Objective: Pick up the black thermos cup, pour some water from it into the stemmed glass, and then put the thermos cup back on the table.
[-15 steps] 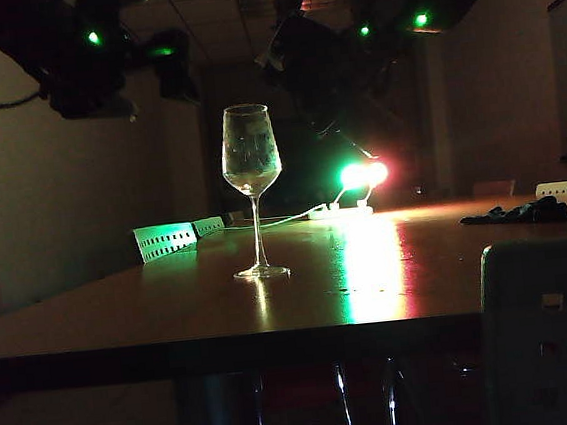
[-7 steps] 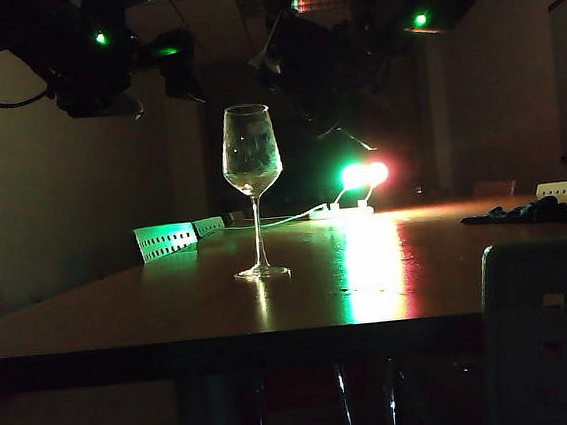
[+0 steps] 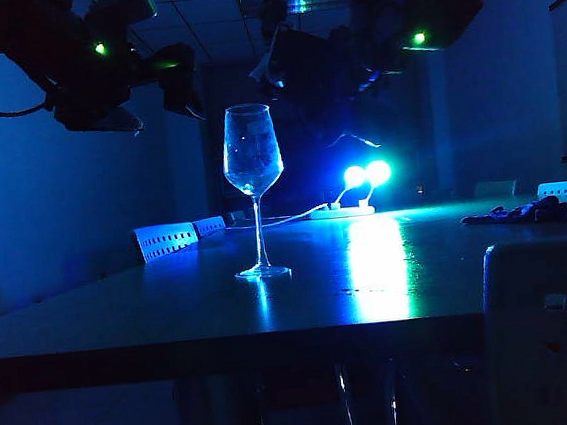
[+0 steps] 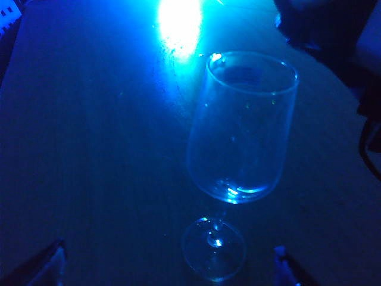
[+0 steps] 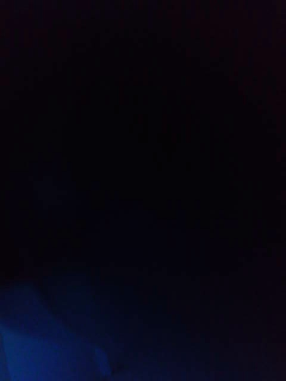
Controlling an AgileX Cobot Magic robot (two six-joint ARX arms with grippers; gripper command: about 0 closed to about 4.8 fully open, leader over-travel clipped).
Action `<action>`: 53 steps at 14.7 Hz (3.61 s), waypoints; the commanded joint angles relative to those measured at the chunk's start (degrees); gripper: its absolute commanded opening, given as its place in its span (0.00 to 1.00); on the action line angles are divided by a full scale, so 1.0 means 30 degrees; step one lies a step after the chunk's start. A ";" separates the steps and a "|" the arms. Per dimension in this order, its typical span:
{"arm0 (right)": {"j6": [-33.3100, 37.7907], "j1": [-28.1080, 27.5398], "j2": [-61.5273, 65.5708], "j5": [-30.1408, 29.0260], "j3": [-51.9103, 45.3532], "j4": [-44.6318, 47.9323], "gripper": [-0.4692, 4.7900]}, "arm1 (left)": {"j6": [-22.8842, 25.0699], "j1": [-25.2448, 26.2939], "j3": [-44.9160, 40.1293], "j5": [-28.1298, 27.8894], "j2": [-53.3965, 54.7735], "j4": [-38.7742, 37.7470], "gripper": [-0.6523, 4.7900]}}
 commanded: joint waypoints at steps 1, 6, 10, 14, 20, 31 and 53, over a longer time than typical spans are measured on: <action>-0.1137 -0.0146 -0.0342 -0.0051 0.0328 0.2098 0.24 | -0.0080 -0.0022 0.0095 0.0138 -0.0058 0.0117 1.00; -0.2550 -0.0182 -0.0342 -0.0131 0.0328 0.2397 0.24 | -0.0080 -0.0029 0.0095 0.0131 -0.0066 0.0117 1.00; -0.3330 -0.0168 -0.0342 -0.0044 0.0328 0.2521 0.24 | -0.0087 -0.0029 0.0095 0.0138 -0.0066 0.0051 1.00; -0.5027 -0.0095 -0.0342 -0.0058 0.0328 0.2521 0.24 | -0.0087 -0.0036 0.0087 0.0138 -0.0066 -0.0109 1.00; -0.6681 -0.0095 -0.0342 -0.0131 0.0328 0.2528 0.24 | -0.0087 -0.0036 0.0080 0.0138 -0.0066 -0.0168 1.00; -0.7104 -0.0095 -0.0350 -0.0474 0.0328 0.3381 0.24 | -0.0372 -0.0036 0.0087 0.0131 -0.0066 -0.0736 1.00; -0.7628 -0.0095 -0.0350 -0.0474 0.0328 0.3519 0.24 | -0.0372 -0.0036 0.0080 0.0131 -0.0066 -0.1027 1.00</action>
